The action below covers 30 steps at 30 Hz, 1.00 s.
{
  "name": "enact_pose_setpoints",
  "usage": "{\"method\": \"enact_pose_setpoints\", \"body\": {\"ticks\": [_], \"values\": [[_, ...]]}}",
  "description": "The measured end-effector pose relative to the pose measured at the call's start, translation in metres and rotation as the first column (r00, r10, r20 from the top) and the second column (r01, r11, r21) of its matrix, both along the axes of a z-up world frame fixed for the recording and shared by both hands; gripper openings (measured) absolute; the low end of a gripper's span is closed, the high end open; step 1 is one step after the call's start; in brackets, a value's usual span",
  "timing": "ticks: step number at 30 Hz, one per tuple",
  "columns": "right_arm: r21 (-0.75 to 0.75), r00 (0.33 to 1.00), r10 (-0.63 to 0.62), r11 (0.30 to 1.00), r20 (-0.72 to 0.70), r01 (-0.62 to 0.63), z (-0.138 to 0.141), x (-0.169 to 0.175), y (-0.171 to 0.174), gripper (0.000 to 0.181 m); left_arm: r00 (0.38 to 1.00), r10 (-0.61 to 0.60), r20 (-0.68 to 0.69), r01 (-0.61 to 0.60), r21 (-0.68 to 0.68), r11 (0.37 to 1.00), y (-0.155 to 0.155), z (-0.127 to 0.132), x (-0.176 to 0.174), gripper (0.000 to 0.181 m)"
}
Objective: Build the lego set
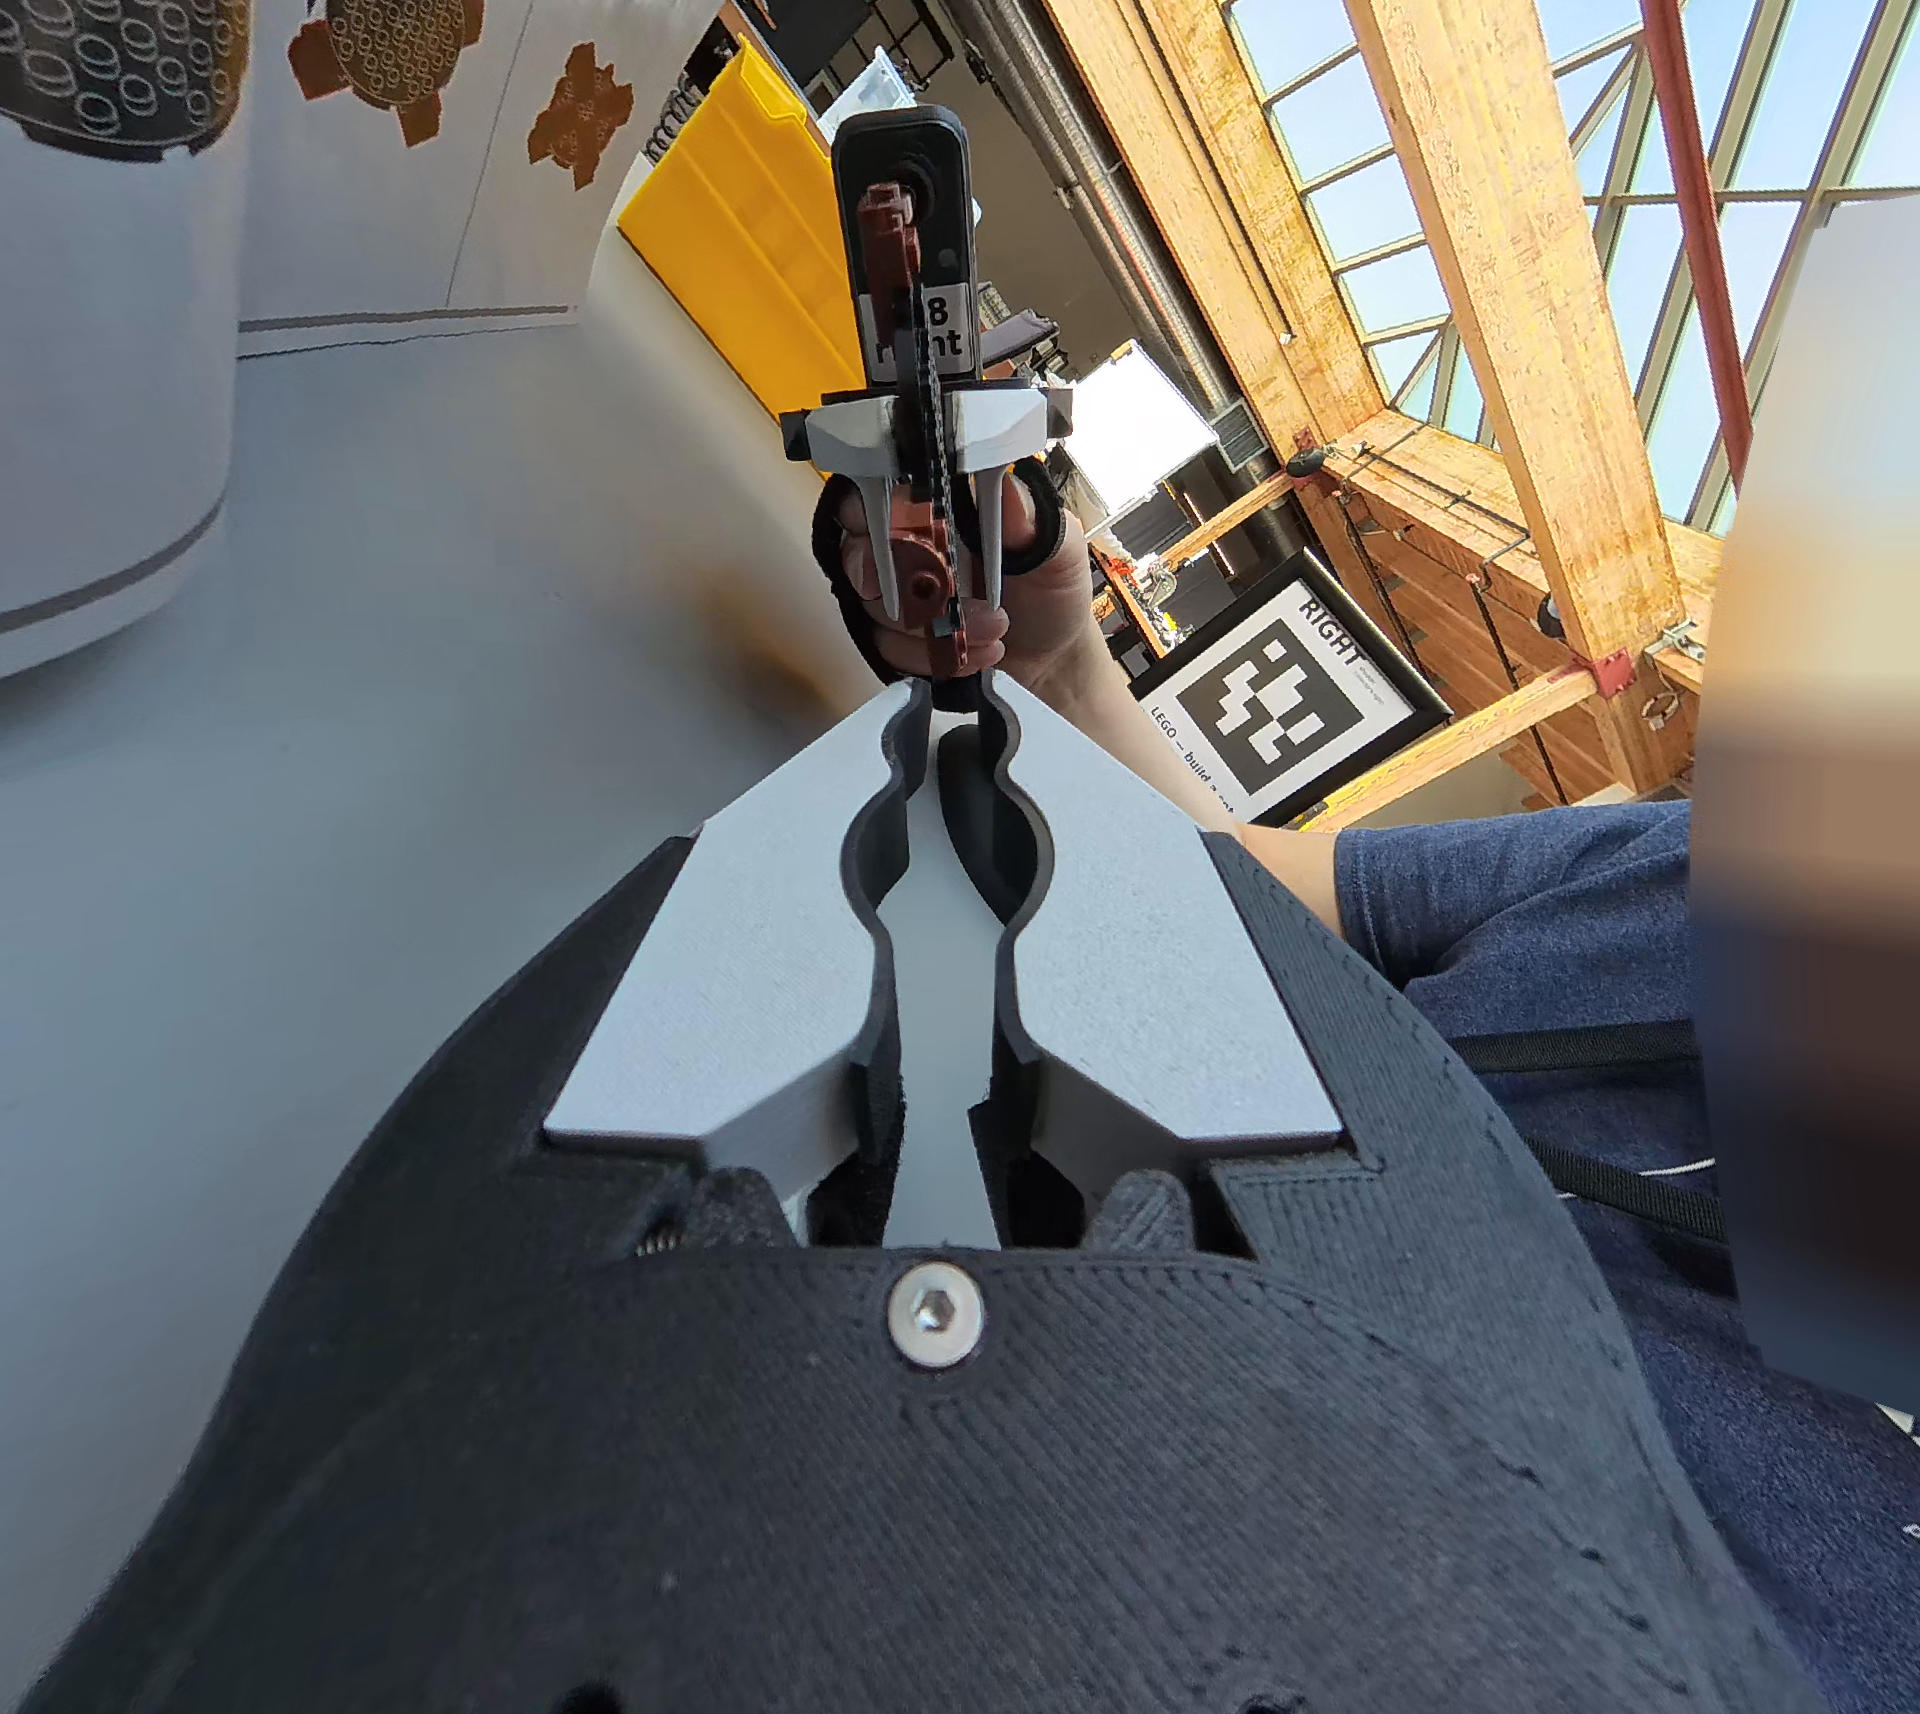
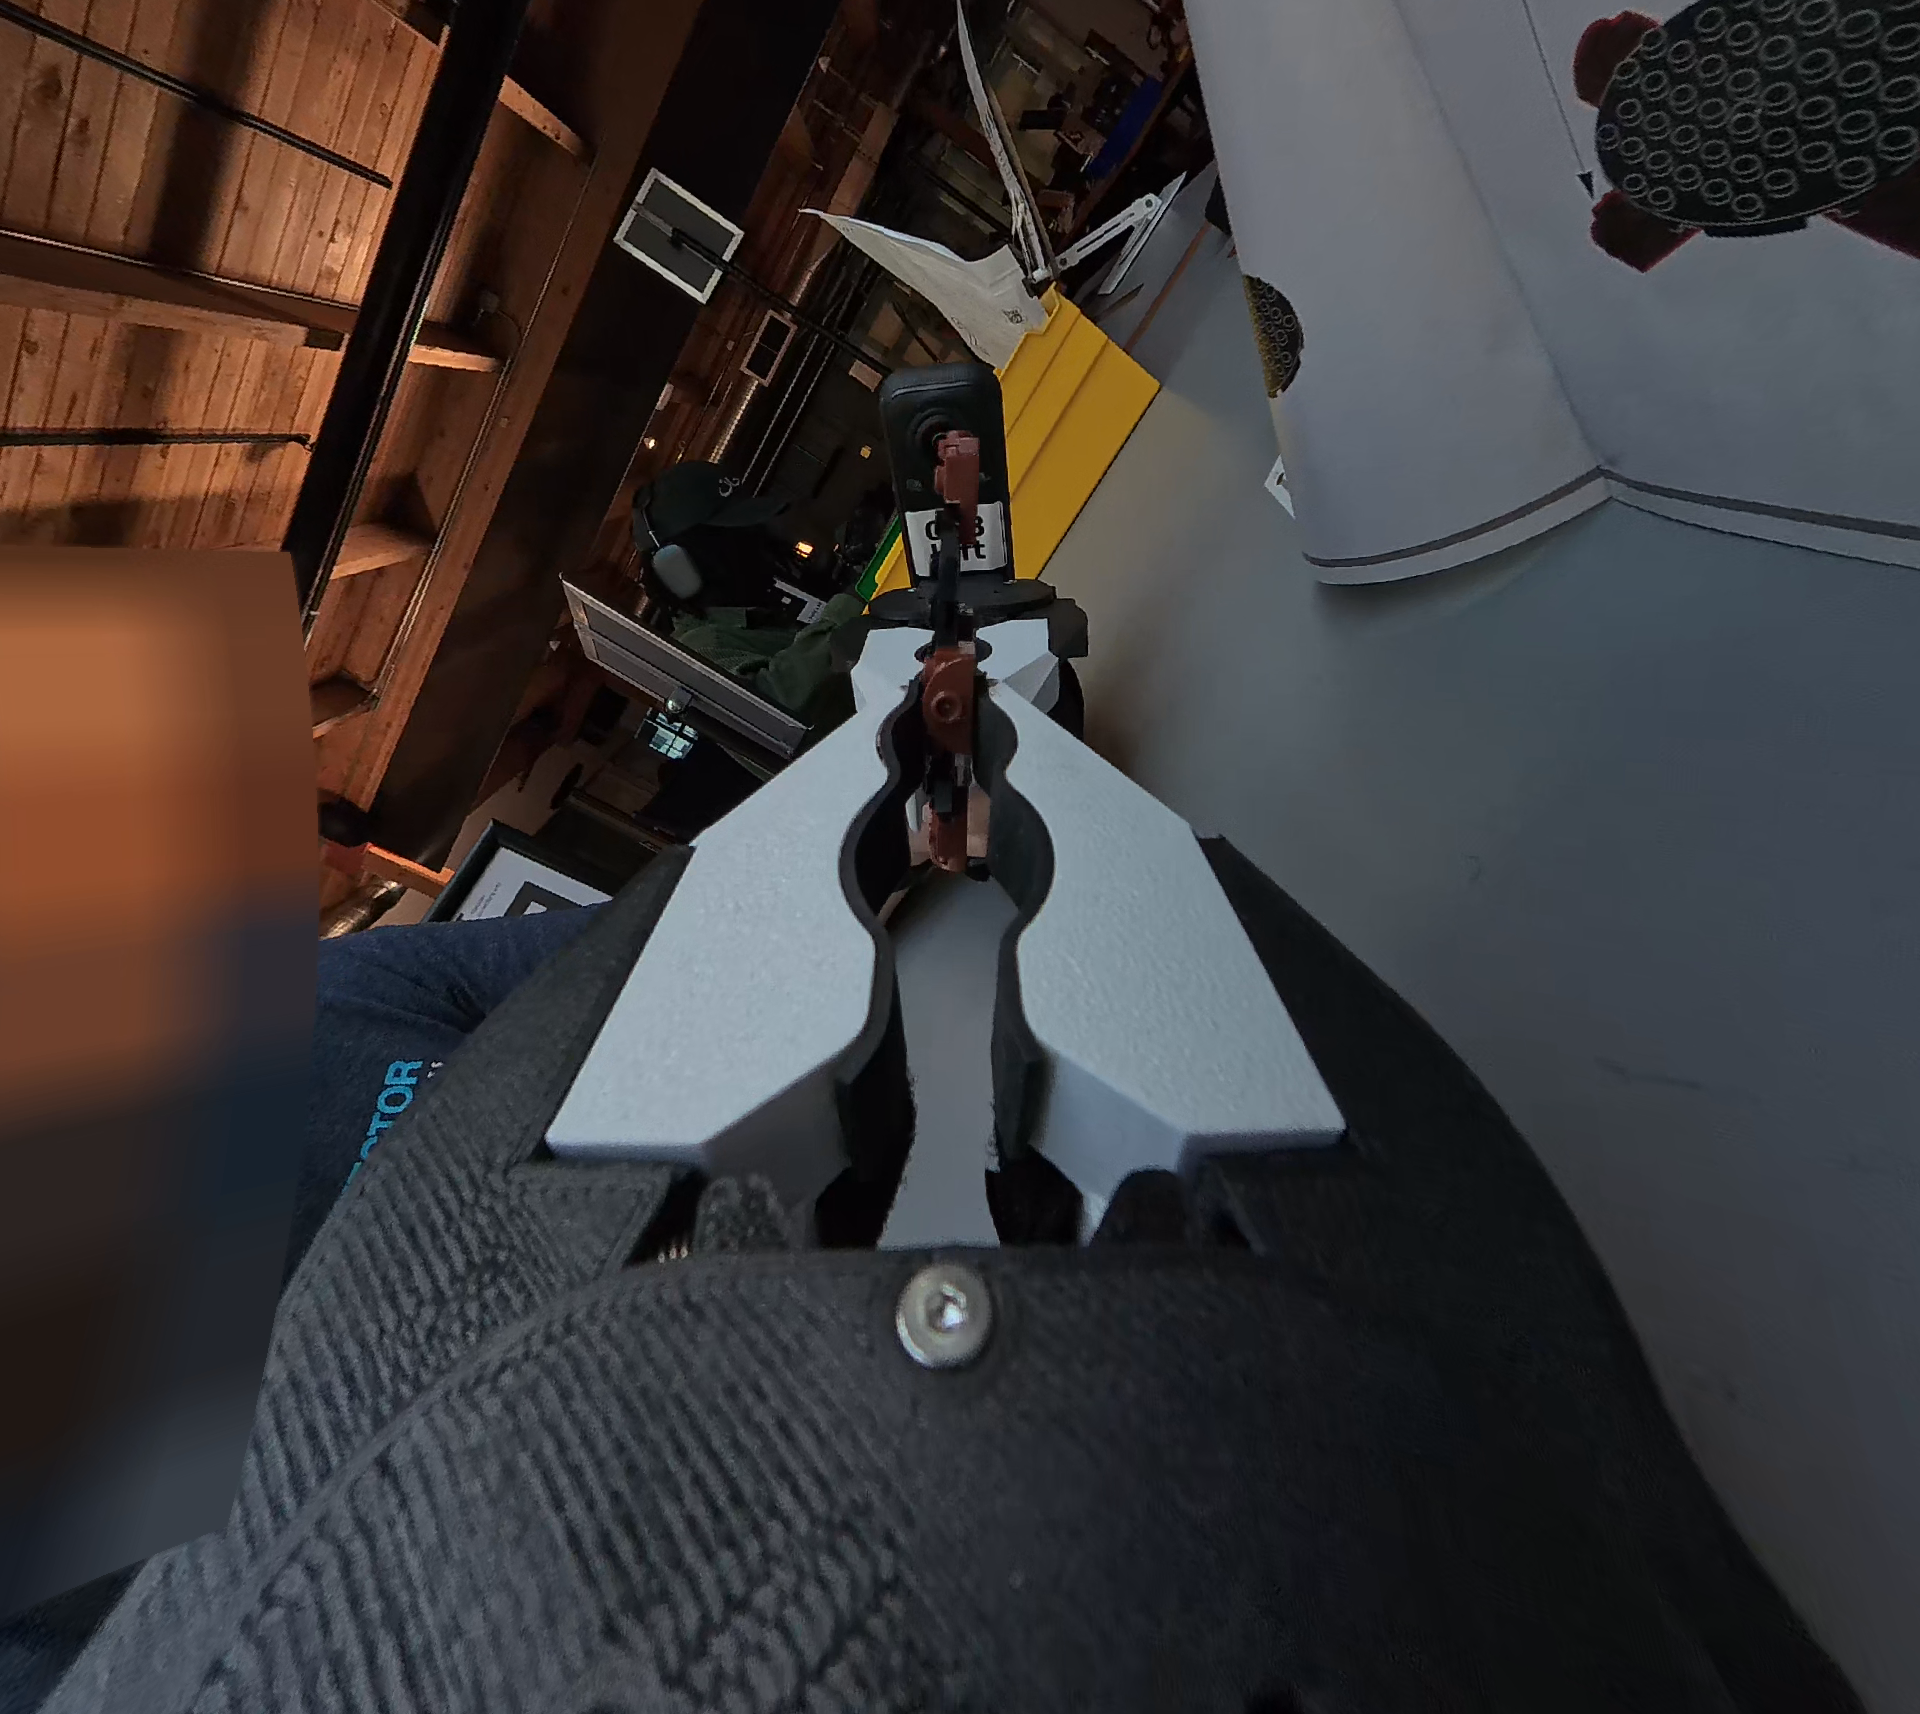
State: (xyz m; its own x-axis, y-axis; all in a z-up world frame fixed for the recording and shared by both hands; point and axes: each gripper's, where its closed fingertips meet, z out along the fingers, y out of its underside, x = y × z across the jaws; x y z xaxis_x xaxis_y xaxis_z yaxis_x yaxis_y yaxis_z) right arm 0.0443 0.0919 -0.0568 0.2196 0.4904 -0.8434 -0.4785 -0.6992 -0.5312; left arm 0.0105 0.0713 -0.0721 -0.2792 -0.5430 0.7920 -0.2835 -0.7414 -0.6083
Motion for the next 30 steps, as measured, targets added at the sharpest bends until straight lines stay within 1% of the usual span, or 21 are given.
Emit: {"method": "enact_pose_setpoints", "body": {"ticks": [22, 30], "values": [[-0.007, 1.000, -0.006, 1.000, -0.005, 0.006, 0.000, 0.001, 0.001, 0.006, 1.000, 0.014, -0.001, -0.014, -0.009, 1.000, 0.003, 0.000, 0.000, 0.006], [-0.001, 1.000, 0.014, 1.000, 0.000, -0.014, 0.000, -0.009, -0.001, 0.006, 0.999, 0.032, 0.028, -0.031, -0.057, 0.998, 0.004, 0.004, 0.002, 0.011]]}}
